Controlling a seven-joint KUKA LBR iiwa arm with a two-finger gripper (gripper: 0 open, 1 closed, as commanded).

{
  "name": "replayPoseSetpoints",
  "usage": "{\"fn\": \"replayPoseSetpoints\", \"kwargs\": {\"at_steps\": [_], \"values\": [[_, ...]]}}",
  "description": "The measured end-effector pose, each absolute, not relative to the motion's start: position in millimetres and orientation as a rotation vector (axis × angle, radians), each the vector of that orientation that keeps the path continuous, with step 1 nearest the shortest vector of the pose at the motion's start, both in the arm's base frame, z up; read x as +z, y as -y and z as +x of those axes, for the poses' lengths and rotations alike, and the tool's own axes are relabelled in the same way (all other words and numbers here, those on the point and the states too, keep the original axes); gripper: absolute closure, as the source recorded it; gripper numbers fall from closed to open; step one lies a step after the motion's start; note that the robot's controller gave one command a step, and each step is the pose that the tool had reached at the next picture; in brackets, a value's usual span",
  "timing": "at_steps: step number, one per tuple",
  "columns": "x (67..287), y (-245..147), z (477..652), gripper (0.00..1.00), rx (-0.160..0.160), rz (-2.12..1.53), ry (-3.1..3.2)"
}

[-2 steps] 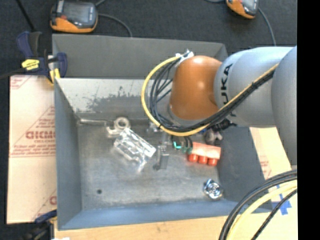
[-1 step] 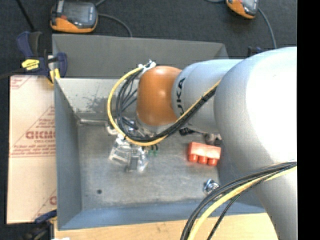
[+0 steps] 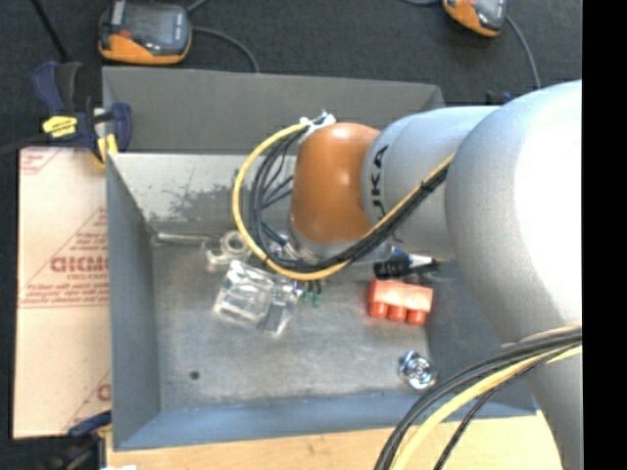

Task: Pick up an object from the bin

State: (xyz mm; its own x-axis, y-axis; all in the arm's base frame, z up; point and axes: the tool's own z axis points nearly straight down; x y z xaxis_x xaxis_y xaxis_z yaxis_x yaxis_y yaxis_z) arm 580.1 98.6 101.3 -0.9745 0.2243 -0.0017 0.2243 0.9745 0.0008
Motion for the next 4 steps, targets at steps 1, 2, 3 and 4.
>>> {"fn": "replayPoseSetpoints", "kwargs": {"at_steps": [1, 2, 3, 4], "values": [[103.7, -109.7, 571.8, 0.0, 0.0, 0.44, -3.114], [69.1, -101.7, 581.4, 0.0, -0.002, 0.544, -3.101], [69.8, -101.2, 582.3, 0.0, -0.002, 0.542, -3.099], [70.7, -101.0, 583.3, 1.0, -0.001, 0.541, -3.097]]}}
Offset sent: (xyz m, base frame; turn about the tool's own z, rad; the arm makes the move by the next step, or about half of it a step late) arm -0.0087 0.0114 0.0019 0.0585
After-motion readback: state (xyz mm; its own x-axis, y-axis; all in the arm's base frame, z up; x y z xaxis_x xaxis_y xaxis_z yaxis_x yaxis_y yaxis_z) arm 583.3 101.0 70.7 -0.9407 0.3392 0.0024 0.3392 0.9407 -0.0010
